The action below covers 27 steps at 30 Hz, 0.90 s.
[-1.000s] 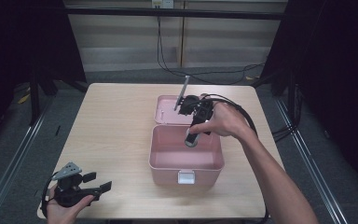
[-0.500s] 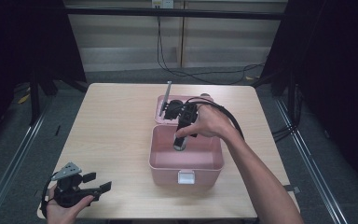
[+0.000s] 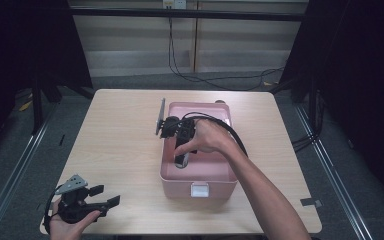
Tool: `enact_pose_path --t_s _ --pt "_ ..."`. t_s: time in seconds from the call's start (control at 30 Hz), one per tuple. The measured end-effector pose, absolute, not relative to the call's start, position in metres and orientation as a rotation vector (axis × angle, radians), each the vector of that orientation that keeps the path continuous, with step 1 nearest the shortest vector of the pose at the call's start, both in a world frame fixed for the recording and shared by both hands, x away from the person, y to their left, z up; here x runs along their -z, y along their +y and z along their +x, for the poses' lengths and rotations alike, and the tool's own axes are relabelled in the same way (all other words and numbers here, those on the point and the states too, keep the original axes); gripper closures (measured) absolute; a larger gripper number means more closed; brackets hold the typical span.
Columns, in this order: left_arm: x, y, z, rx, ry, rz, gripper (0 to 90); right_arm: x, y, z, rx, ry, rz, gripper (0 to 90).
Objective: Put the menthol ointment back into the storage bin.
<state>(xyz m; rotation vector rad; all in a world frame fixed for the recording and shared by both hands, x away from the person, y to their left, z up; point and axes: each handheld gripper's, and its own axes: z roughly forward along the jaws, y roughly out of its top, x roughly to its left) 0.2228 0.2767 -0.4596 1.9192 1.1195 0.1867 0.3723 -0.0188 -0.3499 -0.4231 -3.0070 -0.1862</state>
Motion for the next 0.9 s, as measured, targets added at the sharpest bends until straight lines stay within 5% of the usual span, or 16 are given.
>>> enact_pose_path --t_s 0.9 --pt "0.459 0.278 0.222 -0.195 1.12 1.924 21.8 0.39 0.002 0.384 0.164 -2.96 -0.389 50.9"
